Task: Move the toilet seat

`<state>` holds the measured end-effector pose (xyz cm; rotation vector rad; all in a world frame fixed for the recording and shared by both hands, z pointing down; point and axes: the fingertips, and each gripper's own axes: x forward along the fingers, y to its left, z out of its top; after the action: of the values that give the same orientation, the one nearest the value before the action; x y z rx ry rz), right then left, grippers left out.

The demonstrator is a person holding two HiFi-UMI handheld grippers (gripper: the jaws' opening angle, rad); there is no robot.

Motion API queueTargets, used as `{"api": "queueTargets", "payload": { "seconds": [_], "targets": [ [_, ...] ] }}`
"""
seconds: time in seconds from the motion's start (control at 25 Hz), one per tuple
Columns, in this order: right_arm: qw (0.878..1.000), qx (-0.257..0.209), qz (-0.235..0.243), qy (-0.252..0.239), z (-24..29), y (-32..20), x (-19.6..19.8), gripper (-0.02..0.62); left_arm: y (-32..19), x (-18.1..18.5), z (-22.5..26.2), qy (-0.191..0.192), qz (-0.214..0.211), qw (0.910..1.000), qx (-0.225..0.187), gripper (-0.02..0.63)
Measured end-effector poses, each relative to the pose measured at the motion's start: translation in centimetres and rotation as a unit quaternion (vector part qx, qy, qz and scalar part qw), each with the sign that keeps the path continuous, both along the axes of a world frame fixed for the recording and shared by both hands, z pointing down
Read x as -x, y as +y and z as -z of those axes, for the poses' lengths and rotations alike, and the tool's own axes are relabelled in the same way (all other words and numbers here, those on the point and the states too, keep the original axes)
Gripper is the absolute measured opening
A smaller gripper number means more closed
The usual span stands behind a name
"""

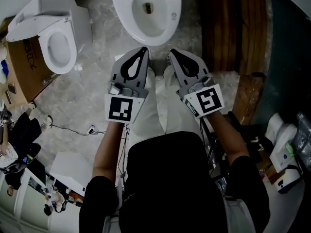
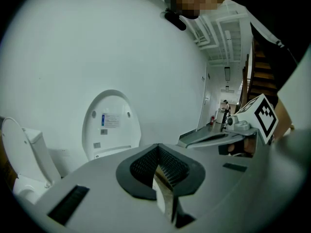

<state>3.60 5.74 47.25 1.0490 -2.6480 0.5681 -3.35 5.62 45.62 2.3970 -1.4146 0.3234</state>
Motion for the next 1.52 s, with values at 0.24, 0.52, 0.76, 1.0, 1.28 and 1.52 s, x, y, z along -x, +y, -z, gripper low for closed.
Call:
{"api": "queueTargets", "payload": {
  "seconds": [0.24, 0.52, 0.76, 1.0, 1.28, 1.52],
  "targets": [
    [1.000, -0.006, -0.013, 0.009, -3.2, -1.6, 0.1, 0.009, -1.0, -0.3, -4.0, -0.002, -0.018, 0.9998, 0.006, 0.009],
    [0.999, -0.006, -0.020, 0.034, -7.9, -2.7, -0.5, 0.009, -1.6, -1.0, -9.2, 0.001, -0.033, 0.9993, 0.019, 0.009],
    [0.999, 0.009, -0.028, 0.039, -12.1, -2.3, -0.5, 0.009, -0.7, -1.1, -14.0, 0.004, -0.035, 0.9987, 0.038, 0.009],
    [0.998, 0.013, -0.011, 0.052, -15.5, -2.2, 0.1, 0.009, 0.2, -2.0, -18.4, -0.017, -0.069, 0.9964, 0.046, 0.009],
    [0.994, 0.028, 0.044, 0.093, -19.3, -1.5, 1.2, 0.009, 0.2, -2.9, -23.8, -0.049, -0.089, 0.9936, 0.051, 0.011],
    [0.974, 0.031, 0.139, 0.175, -24.3, -0.5, 2.2, 0.011, 0.3, -3.1, -27.8, -0.133, -0.169, 0.9755, 0.048, 0.011]
  ]
}}
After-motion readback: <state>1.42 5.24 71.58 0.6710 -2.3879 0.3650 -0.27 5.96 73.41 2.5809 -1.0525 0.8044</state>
